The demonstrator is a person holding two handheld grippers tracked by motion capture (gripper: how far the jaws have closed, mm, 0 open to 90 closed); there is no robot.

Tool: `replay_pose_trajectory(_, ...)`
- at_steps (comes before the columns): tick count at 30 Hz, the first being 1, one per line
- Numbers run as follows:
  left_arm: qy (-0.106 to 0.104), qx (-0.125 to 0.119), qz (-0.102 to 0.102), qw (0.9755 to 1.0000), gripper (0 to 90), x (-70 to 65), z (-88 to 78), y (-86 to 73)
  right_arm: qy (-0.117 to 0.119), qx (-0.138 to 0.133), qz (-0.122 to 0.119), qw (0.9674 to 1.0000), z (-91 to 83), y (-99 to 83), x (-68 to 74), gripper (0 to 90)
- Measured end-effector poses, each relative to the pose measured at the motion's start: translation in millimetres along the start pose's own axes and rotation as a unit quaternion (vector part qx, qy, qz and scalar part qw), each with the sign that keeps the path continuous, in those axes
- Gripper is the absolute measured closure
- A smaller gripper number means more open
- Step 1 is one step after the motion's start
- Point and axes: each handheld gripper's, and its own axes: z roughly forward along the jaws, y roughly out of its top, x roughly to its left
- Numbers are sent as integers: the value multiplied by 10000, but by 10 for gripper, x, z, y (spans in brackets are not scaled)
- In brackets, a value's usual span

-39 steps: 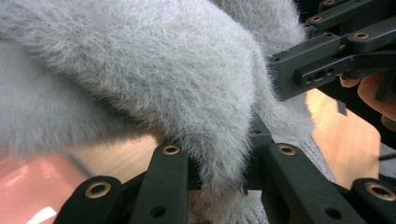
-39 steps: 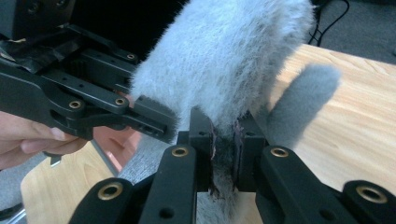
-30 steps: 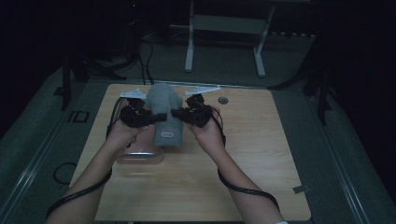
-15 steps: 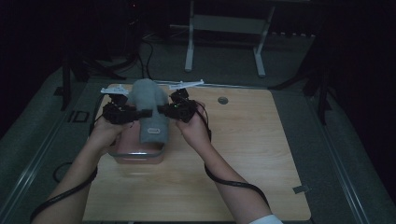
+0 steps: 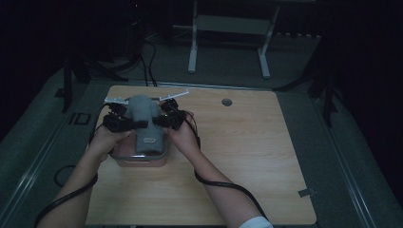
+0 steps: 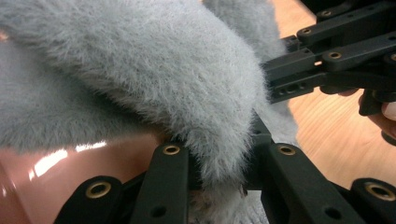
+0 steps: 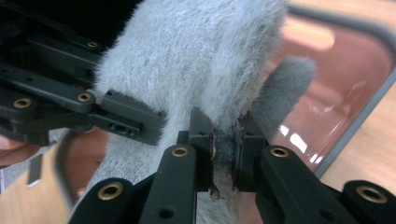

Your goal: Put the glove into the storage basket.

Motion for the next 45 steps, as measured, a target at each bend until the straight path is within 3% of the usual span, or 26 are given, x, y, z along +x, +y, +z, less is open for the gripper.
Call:
replay_pose_trajectory(6, 105, 218, -247, 9994, 770, 151, 155, -95, -148, 367, 94, 9992, 269, -53, -76, 806)
replay_pose_trajectory(12, 406, 570, -257, 9972, 768, 197, 238, -85, -266, 591, 68, 9979, 424, -45, -87, 767)
replay_pose_trajectory(17, 575, 1082, -316, 9920, 757, 217, 343, -58, -343, 727, 47, 9968, 470, -66, -114, 658)
replay_pose_trajectory(23, 990, 1386, -200, 9852, 707, 169, 423, -32, -305, 626, -59, 9976, 430, -72, -108, 566)
replay_pose_trajectory(27, 1295, 1371, -252, 9817, 538, 151, 412, -23, -237, 429, -87, 9988, 333, -52, -101, 496)
replay_pose_trajectory(31, 1766, 1336, -23, 9752, 378, 106, 344, -21, -83, 386, -51, 9992, 239, -37, -124, 419)
replay_pose_trajectory(34, 1976, 1135, 73, 9737, 293, 92, 241, -33, -106, 387, -60, 9992, 177, -43, -132, 320)
replay_pose_trajectory(35, 2009, 1050, 95, 9739, 279, 98, 200, -40, -73, 355, -50, 9993, 156, -48, -136, 282)
replay_pose_trajectory(37, 1870, 914, 36, 9781, 214, 121, 121, -62, -29, 290, -67, 9996, 110, -59, -157, 256)
replay_pose_trajectory(39, 1924, 799, 23, 9781, 169, 124, 57, -83, 77, 257, -29, 9996, 70, -71, -184, 236)
replay_pose_trajectory(41, 1889, 596, 40, 9802, 146, 108, 1, -107, 120, 275, -102, 9995, 34, -89, -201, 232)
replay_pose_trajectory(43, 2106, 378, 177, 9767, 121, 74, -41, -131, 120, 281, -188, 9994, -2, -106, -217, 232)
replay_pose_trajectory(45, 2112, 243, 177, 9770, 89, 68, -77, -146, 113, 242, -249, 9993, -39, -126, -233, 220)
